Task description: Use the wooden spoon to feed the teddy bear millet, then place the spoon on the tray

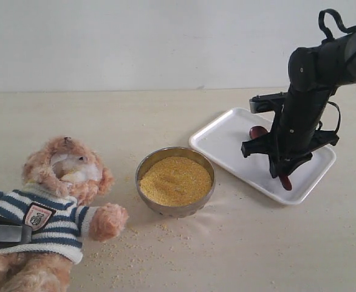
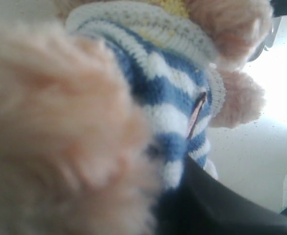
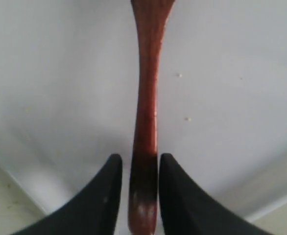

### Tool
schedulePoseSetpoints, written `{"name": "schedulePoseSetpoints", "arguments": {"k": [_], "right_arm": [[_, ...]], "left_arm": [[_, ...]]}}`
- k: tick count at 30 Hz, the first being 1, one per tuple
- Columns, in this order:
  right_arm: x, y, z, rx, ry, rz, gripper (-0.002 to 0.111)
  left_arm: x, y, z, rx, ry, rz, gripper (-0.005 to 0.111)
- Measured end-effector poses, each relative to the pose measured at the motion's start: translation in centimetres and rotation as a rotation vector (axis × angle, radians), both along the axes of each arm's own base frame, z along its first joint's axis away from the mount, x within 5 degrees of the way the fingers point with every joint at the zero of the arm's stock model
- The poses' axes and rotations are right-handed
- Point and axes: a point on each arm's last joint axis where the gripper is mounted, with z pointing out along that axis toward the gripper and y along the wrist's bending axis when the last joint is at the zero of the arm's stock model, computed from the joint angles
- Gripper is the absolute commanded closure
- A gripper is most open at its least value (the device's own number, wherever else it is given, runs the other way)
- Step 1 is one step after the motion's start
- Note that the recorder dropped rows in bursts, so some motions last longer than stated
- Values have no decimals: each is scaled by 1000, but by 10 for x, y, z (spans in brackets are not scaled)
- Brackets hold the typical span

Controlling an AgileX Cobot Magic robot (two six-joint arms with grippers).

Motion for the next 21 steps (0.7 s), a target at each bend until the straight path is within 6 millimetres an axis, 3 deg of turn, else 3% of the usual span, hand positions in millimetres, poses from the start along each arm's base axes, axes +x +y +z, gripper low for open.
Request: {"name": "schedulePoseSetpoints", "arguments": {"k": [2, 8, 14, 16, 17, 18, 19, 20, 21], "right_arm": [[0, 0, 0, 14, 2, -11, 49], [-2, 5, 8, 68, 2, -35, 49], [-12, 3, 57, 128, -126, -28, 52], [-23, 0, 72, 139, -174, -20, 65], [-40, -6, 84, 148, -213, -19, 71], [-50, -9, 89, 152, -232, -19, 83], [-69, -15, 97, 165, -271, -17, 90], [-84, -19, 102, 182, -300, -21, 105], [-106, -23, 109, 222, -352, -18, 108]], "left_arm": [[0, 0, 0, 0, 0, 0, 102], [0, 0, 0, 0, 0, 0, 102], [0, 0, 0, 0, 0, 0, 102], [0, 0, 0, 0, 0, 0, 102], [0, 0, 0, 0, 0, 0, 102], [0, 0, 0, 0, 0, 0, 102], [0, 0, 0, 0, 0, 0, 102], [0, 0, 0, 0, 0, 0, 102], [0, 0, 0, 0, 0, 0, 102]]}}
